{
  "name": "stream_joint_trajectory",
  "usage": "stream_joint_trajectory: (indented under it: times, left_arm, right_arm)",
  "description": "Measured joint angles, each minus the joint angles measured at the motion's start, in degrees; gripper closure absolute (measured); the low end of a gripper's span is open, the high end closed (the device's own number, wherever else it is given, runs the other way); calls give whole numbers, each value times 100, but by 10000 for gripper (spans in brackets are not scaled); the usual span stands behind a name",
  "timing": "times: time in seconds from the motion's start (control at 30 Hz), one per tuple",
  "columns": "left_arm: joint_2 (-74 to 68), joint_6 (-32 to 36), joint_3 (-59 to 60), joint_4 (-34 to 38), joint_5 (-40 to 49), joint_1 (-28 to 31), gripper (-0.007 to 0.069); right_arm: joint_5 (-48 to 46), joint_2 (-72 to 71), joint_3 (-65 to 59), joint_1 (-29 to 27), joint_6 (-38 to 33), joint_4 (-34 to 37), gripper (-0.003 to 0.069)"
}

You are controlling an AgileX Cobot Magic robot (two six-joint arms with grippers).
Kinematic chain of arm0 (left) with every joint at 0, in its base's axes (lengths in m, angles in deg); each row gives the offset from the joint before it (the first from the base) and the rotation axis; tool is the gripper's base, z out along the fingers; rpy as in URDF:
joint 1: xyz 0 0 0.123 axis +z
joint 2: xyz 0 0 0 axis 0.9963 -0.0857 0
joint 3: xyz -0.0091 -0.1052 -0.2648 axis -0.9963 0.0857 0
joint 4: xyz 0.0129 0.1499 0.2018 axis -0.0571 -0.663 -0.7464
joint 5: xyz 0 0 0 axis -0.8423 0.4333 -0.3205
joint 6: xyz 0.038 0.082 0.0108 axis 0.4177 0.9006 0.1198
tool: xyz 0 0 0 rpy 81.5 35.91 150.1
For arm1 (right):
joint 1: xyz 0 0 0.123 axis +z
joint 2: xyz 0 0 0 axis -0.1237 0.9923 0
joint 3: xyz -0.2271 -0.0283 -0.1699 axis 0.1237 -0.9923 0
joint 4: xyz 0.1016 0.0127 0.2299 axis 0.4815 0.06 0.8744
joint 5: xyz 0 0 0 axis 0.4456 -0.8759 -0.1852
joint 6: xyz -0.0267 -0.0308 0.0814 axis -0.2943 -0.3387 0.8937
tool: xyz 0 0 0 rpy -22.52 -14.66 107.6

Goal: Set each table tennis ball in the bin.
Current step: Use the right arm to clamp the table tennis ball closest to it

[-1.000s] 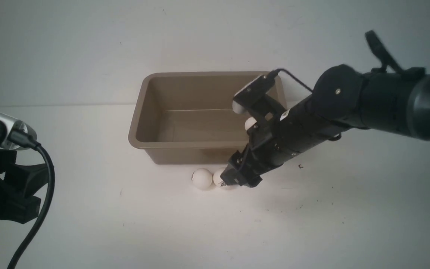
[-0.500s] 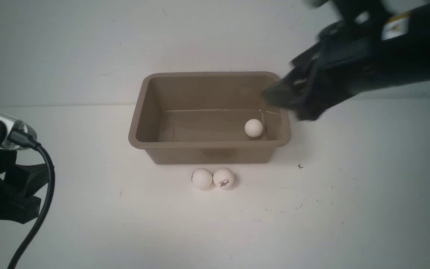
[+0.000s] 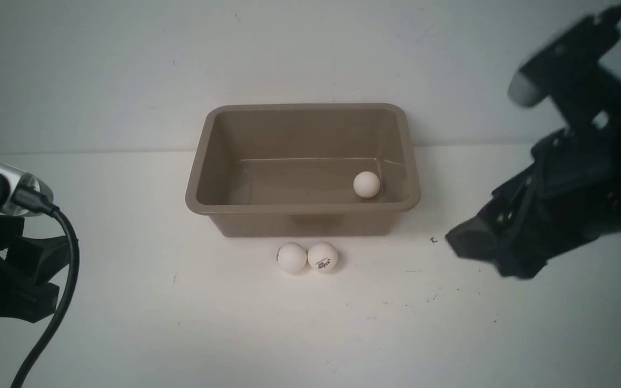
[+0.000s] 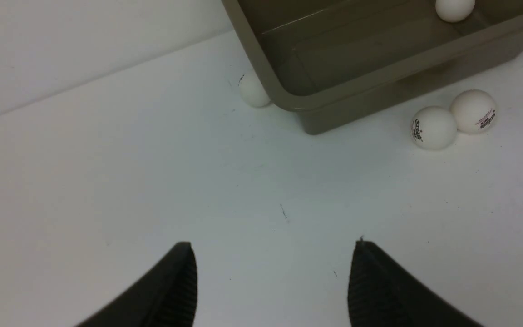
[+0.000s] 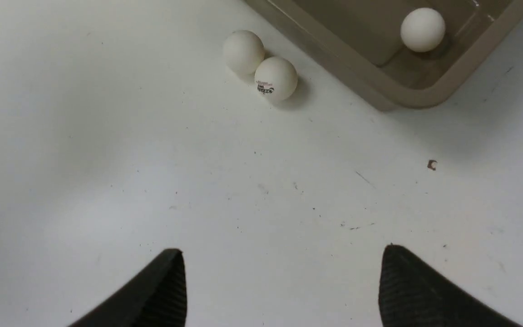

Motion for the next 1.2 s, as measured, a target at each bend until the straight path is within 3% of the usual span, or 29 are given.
stream_joint_trajectory:
  times: [0.27, 0.6, 0.83, 1.0, 1.2]
  left_arm:
    - [0, 0, 0, 7, 6, 0, 220]
    - [0, 0, 0, 19, 6, 0, 220]
    - [0, 0, 0, 31, 6, 0, 220]
    - [0, 0, 0, 90, 11, 0, 220]
    - [0, 0, 0, 106, 16, 0, 220]
  right_arm:
    - [2642, 363, -1361, 0, -571, 927, 144]
    - [3700, 1829, -1423, 0, -1715, 1763, 144]
    - [3903, 1942, -1000, 0, -1873, 2140, 144]
    - [3511, 2159, -587, 7, -2015, 2376, 144]
    - [3210, 2664, -242, 194, -2723, 2947, 144]
